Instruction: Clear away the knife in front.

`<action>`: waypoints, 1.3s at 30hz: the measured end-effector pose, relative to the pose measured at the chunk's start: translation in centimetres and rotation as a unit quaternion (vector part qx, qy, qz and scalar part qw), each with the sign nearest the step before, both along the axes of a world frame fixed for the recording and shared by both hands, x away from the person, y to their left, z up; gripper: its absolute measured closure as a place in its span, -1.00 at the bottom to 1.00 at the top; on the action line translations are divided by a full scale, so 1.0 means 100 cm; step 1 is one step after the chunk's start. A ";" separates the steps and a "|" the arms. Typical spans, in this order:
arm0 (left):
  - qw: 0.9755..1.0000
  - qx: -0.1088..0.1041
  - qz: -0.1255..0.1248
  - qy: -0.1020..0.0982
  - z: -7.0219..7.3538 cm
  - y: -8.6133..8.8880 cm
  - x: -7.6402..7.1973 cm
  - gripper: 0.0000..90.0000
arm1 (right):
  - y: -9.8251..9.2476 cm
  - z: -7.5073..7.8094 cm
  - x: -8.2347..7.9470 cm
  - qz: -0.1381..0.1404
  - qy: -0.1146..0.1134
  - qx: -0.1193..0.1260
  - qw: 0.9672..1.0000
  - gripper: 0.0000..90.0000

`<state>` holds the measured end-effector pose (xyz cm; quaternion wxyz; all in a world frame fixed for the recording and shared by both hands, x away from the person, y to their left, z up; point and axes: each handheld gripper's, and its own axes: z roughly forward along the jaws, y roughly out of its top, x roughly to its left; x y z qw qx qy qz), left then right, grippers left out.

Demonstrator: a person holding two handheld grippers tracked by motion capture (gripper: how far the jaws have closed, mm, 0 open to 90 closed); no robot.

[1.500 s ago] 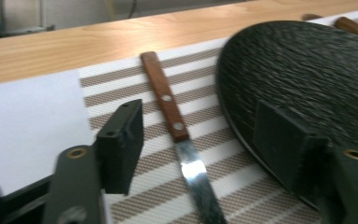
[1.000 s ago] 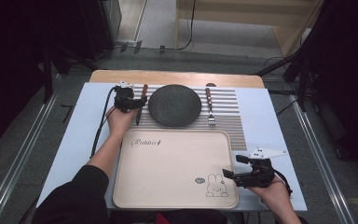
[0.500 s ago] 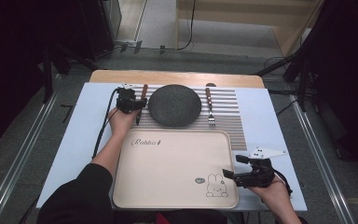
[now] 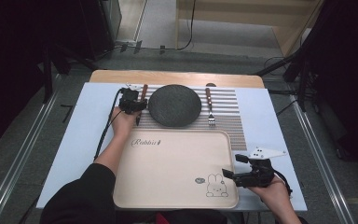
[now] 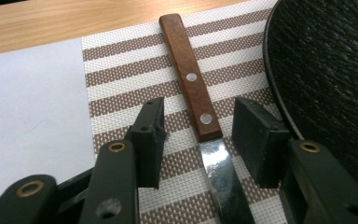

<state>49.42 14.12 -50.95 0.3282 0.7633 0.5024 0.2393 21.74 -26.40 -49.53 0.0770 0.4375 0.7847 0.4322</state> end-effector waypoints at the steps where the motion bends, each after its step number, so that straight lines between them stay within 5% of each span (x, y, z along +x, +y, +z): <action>1: 1.000 -0.002 0.003 0.001 0.000 -0.001 0.000 0.29 | 0.000 0.000 0.000 0.000 0.002 0.000 1.000 -0.69; 7: 1.000 -0.007 0.014 0.004 0.000 -0.001 0.000 0.35 | 0.000 0.000 0.000 -0.001 0.005 -0.001 1.000 -0.69; 12: 1.000 -0.002 0.002 -0.001 0.000 -0.002 -0.001 0.62 | 0.000 0.000 0.000 -0.001 0.008 0.000 1.000 -0.69; 39: 0.999 -0.044 0.019 0.017 0.003 0.007 0.001 0.71 | 0.000 0.000 0.000 0.000 0.010 -0.001 1.000 -0.69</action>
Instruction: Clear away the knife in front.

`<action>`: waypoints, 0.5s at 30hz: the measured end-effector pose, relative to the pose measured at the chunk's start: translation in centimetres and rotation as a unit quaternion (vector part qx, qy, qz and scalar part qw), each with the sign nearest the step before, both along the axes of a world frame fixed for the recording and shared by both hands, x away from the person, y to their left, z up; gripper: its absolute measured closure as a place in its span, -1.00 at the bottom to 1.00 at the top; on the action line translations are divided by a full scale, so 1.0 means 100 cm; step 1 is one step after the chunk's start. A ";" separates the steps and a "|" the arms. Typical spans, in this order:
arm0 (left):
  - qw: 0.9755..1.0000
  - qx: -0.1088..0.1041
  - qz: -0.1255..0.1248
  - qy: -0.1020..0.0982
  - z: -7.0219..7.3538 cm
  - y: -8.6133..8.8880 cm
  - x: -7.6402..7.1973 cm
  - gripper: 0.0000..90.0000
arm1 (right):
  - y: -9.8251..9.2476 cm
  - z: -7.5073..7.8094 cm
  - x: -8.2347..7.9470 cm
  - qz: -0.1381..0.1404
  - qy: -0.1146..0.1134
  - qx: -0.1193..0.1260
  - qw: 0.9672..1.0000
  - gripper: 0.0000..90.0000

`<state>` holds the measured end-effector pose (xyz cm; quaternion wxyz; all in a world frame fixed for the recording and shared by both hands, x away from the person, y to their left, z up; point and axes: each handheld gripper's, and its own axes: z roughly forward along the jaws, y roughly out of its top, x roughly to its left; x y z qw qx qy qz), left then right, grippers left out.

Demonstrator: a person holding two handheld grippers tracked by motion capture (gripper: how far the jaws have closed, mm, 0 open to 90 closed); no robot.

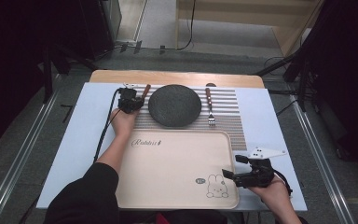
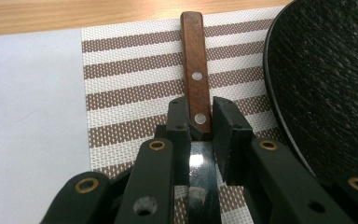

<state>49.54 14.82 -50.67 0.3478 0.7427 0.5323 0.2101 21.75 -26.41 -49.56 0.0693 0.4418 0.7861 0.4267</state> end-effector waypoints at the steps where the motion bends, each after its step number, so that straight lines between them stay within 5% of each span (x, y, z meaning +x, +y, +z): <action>1: 1.000 -0.002 0.000 0.000 0.001 0.000 0.000 0.71 | 0.000 0.000 0.000 0.000 0.000 0.000 1.000 -0.69; 15: 0.999 -0.033 -0.015 -0.005 0.022 0.009 -0.001 0.70 | 0.000 0.000 0.000 0.000 0.000 -0.001 1.000 -0.69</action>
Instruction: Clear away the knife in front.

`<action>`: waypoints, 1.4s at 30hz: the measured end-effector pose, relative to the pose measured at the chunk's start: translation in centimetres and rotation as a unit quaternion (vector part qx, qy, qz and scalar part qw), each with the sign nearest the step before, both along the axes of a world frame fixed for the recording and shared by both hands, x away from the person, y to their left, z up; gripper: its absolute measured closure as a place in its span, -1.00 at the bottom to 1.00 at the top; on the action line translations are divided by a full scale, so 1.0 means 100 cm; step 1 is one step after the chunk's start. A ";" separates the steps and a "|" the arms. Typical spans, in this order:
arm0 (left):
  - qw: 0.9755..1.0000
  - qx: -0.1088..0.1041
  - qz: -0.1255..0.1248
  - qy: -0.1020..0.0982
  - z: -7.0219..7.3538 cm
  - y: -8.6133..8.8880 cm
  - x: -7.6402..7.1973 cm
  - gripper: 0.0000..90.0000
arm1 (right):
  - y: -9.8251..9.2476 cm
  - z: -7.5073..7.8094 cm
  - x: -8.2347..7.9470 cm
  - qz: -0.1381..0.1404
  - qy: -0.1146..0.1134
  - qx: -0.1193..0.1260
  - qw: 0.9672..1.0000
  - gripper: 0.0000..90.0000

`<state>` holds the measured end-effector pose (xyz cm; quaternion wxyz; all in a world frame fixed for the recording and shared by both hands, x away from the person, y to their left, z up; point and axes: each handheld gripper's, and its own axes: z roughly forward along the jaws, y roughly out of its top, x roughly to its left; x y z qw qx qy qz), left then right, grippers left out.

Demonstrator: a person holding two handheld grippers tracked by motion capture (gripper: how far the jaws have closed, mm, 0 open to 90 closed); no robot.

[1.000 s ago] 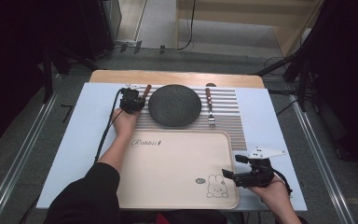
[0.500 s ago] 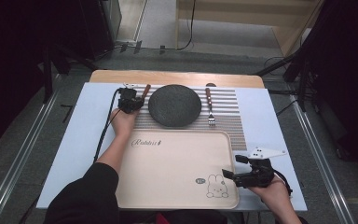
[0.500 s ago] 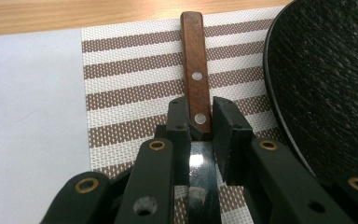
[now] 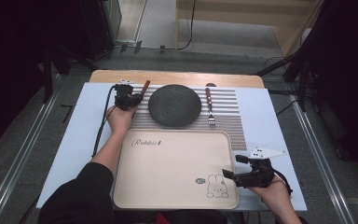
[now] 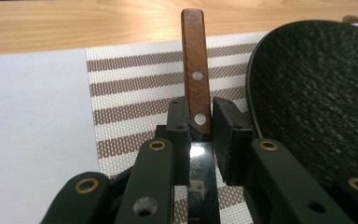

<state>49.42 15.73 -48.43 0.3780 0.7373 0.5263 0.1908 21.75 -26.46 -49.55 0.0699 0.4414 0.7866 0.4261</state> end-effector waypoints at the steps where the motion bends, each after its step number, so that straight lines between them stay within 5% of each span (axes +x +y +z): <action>1: 1.000 -0.004 -0.002 0.001 0.002 0.000 0.000 0.70 | 0.000 0.000 0.000 0.000 -0.002 0.000 1.000 -0.69; 5: 1.000 -0.008 -0.013 0.000 0.009 0.000 -0.002 0.70 | 0.000 0.000 0.000 -0.001 -0.002 0.000 1.000 -0.69; 14: 0.997 -0.060 -0.038 0.015 0.025 0.006 -0.002 0.70 | 0.000 0.000 0.000 0.000 0.001 0.001 1.000 -0.69; 21: 0.996 -0.066 -0.061 0.017 0.035 0.006 -0.007 0.70 | 0.001 0.000 0.000 0.003 0.001 0.000 1.000 -0.69; 34: 0.987 -0.085 -0.128 0.035 0.051 0.004 -0.023 0.70 | 0.001 -0.001 0.000 0.006 0.003 0.003 1.000 -0.69; 42: 0.980 -0.099 -0.169 0.041 0.058 0.000 -0.036 0.70 | 0.001 -0.001 0.000 0.006 0.001 0.003 1.000 -0.69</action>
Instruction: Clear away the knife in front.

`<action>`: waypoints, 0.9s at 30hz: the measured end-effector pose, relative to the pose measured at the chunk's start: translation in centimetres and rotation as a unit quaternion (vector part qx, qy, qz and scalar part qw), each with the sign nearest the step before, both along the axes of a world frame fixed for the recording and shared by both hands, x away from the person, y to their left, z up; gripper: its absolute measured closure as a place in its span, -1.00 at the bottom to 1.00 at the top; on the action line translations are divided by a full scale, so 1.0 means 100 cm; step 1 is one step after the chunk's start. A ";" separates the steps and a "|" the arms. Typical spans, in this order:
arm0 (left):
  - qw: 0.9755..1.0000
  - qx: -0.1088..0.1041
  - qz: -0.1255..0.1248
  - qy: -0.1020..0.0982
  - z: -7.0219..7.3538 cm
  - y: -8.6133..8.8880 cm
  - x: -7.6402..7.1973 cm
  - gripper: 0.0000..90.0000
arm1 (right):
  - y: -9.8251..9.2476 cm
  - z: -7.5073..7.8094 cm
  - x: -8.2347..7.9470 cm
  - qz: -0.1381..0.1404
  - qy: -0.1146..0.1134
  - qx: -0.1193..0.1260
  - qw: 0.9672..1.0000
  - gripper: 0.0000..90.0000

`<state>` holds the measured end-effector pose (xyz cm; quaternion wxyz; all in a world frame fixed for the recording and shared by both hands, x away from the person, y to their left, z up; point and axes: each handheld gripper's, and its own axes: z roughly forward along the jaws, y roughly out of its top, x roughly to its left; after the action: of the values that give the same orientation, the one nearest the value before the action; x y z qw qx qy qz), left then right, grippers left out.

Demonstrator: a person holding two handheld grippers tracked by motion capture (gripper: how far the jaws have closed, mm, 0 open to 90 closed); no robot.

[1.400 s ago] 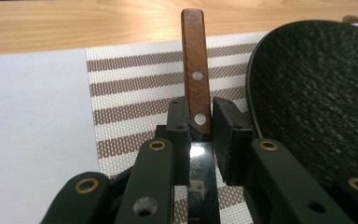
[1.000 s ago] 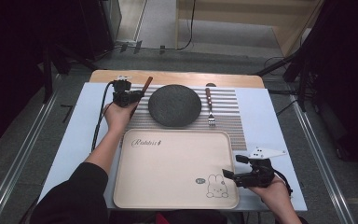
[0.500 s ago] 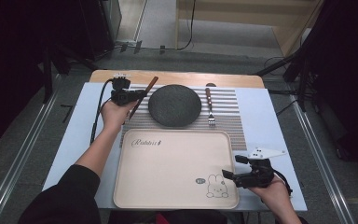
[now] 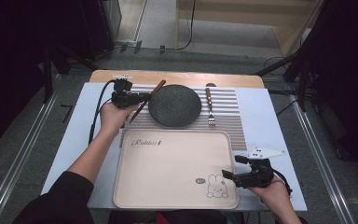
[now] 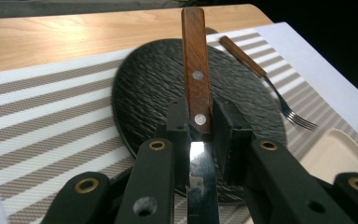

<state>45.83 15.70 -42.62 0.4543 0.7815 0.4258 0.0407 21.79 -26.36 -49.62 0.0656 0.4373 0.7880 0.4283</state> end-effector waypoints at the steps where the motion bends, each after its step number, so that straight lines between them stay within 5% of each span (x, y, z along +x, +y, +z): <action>1: 1.000 -0.002 -0.004 -0.001 0.002 0.000 -0.002 0.70 | 0.000 0.000 0.000 -0.001 -0.002 0.000 1.000 -0.69; 10: 0.999 -0.018 -0.036 -0.003 0.003 -0.004 -0.019 0.70 | 0.000 0.001 0.000 0.002 -0.002 0.001 1.000 -0.69; 27: 0.997 -0.015 -0.079 0.011 -0.010 -0.010 -0.044 0.70 | 0.001 0.001 -0.001 0.003 -0.001 0.002 1.000 -0.69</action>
<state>41.39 14.72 -43.62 0.4629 0.8063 0.3681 -0.0101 21.65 -26.29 -49.47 0.0641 0.4348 0.7884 0.4305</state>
